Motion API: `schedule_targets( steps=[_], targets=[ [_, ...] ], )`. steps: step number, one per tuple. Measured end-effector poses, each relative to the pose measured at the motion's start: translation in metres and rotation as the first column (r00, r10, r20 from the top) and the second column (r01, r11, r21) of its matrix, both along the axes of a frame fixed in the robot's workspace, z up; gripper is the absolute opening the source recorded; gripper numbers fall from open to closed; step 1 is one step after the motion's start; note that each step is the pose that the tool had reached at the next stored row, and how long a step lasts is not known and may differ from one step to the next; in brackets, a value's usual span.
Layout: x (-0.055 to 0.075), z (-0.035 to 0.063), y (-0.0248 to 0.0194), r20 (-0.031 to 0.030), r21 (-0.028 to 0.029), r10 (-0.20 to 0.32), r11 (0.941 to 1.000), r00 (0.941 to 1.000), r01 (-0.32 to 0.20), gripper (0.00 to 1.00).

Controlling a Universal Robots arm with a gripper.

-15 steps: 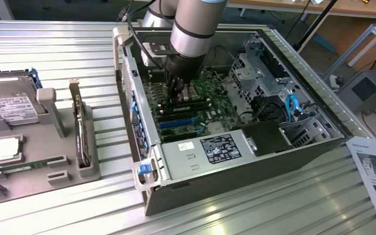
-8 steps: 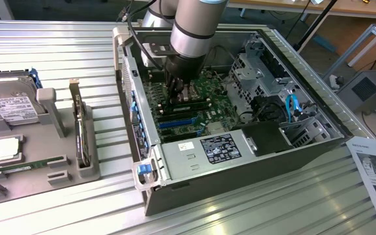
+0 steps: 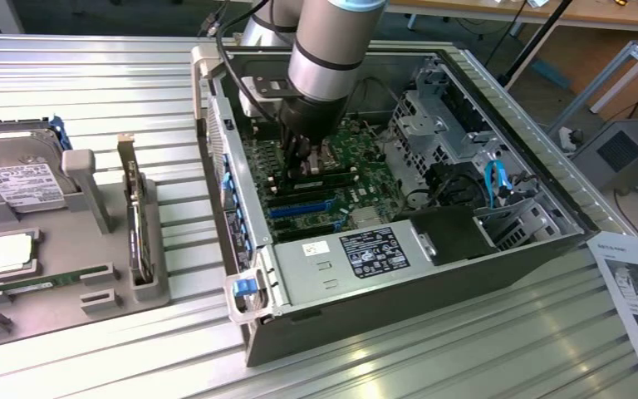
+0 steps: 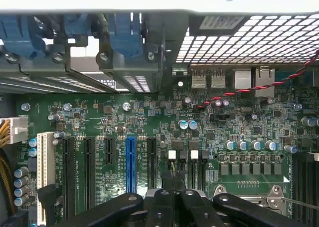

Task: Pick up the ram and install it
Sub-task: 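Press down the ram until it locks into place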

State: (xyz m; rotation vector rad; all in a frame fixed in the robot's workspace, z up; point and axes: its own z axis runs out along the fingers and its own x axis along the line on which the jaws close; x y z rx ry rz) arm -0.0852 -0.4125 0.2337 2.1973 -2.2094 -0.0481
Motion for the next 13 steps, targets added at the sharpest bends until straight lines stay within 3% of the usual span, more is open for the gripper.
schedule_targets(
  steps=[13],
  targets=[
    [0.0000, -0.0022, 0.0000, 0.0000, 0.0002, 0.000, 1.0000, 1.0000, 0.000, 0.11]
  ],
)
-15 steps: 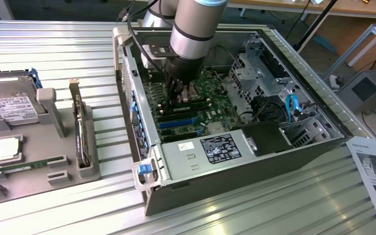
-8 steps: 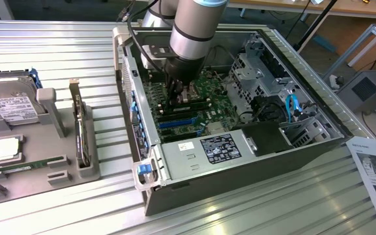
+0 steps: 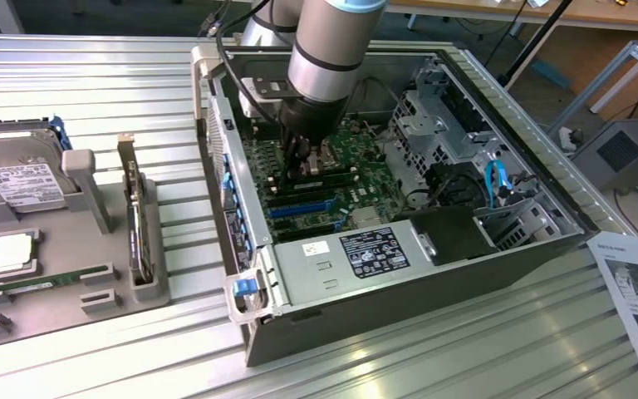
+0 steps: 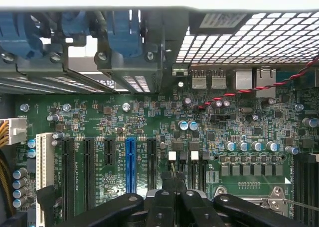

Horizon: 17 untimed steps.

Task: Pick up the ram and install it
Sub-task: 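Press down the ram until it locks into place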

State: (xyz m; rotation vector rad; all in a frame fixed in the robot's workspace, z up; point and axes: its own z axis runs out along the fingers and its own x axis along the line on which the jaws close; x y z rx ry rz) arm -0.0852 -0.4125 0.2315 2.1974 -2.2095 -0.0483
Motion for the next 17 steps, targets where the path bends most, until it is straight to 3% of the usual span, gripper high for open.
schedule_targets(
  steps=[17],
  targets=[
    [0.0000, -0.0015, -0.0003, 0.0001, 0.0003, 0.000, 1.0000, 1.0000, 0.000, 0.11]
  ],
)
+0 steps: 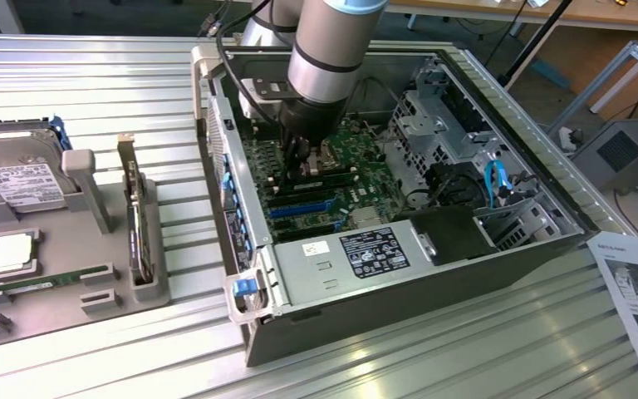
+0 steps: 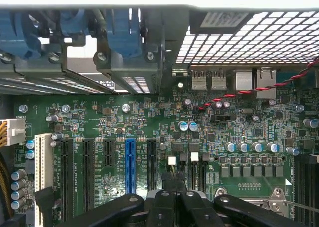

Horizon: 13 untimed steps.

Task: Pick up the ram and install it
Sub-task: 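Press down the ram until it locks into place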

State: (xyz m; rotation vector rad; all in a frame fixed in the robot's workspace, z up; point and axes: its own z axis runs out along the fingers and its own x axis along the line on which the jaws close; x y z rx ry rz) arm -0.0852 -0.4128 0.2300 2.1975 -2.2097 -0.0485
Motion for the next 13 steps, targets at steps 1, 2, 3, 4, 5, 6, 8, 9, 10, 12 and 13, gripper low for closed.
schedule_targets(
  steps=[1, 2, 3, 4, 5, 6, 8, 9, 10, 12, 13],
  targets=[
    [0.0000, 0.0000, 0.0000, 0.0000, 0.0000, 0.000, 1.0000, 1.0000, 0.000, 0.11],
    [0.0000, 0.0000, 0.0000, 0.0000, 0.0000, 0.000, 1.0000, 1.0000, 0.000, 0.11],
    [0.0000, 0.0000, 0.0000, 0.0000, 0.0000, 0.000, 1.0000, 1.0000, 0.000, 0.11],
    [0.0000, 0.0000, 0.0000, 0.0000, 0.0000, 0.000, 1.0000, 1.0000, 0.000, 0.11],
    [0.0000, -0.0001, 0.0000, 0.0000, 0.0000, 0.000, 1.0000, 1.0000, 0.000, 0.11],
    [0.0000, -0.0004, 0.0000, 0.0001, 0.0002, 0.000, 1.0000, 1.0000, 0.000, 0.11],
    [0.0000, -0.0006, -0.0001, 0.0000, -0.0001, 0.000, 1.0000, 1.0000, 0.000, 0.11],
    [0.0000, -0.0006, -0.0001, -0.0001, -0.0002, 0.000, 1.0000, 1.0000, 0.000, 0.11],
    [0.0000, -0.0007, -0.0001, -0.0001, -0.0002, 0.000, 1.0000, 1.0000, 0.000, 0.11],
    [0.0000, -0.0009, -0.0001, 0.0000, 0.0000, 0.000, 1.0000, 1.0000, 0.000, 0.11],
    [0.0000, -0.0009, -0.0001, 0.0000, 0.0000, 0.000, 1.0000, 1.0000, 0.000, 0.11]
  ],
)
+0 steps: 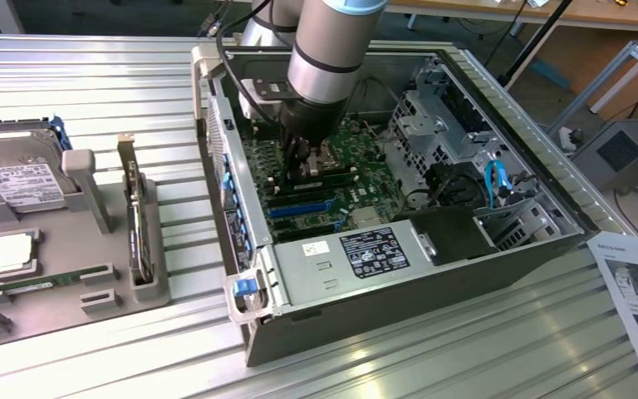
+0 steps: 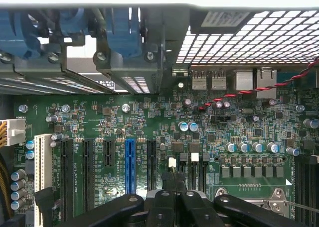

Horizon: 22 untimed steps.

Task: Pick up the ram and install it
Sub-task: 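Press down the ram until it locks into place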

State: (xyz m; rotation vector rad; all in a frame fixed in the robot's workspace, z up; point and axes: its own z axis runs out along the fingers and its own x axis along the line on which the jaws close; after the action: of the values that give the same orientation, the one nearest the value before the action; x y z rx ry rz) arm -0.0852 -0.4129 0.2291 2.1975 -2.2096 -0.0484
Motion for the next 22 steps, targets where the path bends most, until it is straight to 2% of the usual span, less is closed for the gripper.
schedule_targets(
  steps=[11, 22],
  targets=[
    [0.000, 0.0016, 0.0001, 0.0006, 0.0009, 0.000, 1.0000, 1.0000, 0.000, 0.11],
    [0.000, 0.0158, 0.0000, 0.0000, 0.0001, 0.000, 1.0000, 1.0000, 0.000, 0.11]
  ],
)
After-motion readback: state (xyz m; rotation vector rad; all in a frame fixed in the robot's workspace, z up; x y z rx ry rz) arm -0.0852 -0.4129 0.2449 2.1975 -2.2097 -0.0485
